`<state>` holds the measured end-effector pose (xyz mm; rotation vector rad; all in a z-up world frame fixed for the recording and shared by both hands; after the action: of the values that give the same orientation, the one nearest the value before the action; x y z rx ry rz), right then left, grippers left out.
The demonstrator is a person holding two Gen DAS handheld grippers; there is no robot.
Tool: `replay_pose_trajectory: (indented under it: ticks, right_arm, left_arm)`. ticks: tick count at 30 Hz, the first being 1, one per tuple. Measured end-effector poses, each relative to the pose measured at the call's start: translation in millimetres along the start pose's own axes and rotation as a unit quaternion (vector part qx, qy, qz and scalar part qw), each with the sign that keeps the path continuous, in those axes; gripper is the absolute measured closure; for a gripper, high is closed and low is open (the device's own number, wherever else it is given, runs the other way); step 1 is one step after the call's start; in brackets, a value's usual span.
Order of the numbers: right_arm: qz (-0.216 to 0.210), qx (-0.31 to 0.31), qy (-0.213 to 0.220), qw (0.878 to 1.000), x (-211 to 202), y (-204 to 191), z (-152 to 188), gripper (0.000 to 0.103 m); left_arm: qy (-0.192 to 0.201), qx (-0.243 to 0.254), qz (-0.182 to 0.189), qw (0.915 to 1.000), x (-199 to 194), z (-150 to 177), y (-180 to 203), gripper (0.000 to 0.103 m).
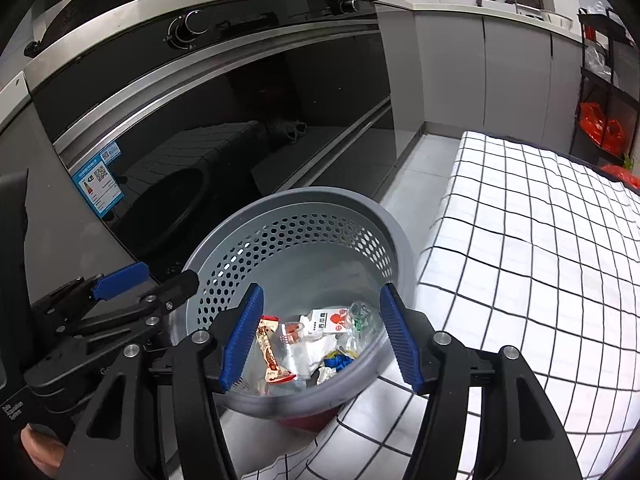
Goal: Collect trash
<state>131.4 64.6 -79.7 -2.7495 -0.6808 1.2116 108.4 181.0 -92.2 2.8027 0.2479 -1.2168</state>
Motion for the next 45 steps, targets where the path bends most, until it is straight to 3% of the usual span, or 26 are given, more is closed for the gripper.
replay_pose_trajectory:
  ticks: [3, 8, 13, 45]
  right_arm:
    - [0.003, 0.007, 0.002, 1.000, -5, 5, 1, 0.039]
    - [0.012, 0.011, 0.013, 1.000, -15, 8, -1, 0.037]
    - [0.018, 0.006, 0.015, 1.000, -18, 7, -1, 0.033]
    - [0.025, 0.008, 0.023, 0.999, -31, 0, -2, 0.030]
  left_arm:
    - [0.005, 0.004, 0.000, 1.0000, -5, -1, 2, 0.027]
    - [0.012, 0.006, 0.002, 0.9999, -12, -1, 4, 0.025]
    - [0.025, 0.002, 0.002, 0.9997, -20, -4, 3, 0.013]
    - [0.044, -0.006, -0.021, 0.9988, -37, -5, -8, 0.007]
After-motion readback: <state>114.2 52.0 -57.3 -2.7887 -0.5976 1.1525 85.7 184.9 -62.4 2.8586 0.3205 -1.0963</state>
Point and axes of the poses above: each gripper's, at about its wrist camera, not at the fingertips, and x roughly the way its jaws point, y to its right, z to its underside, the point moved 8 cm from there along x, roughly the way its jaws point, and after that the axes turned 1 degree about -x, right-handed, at the moved point
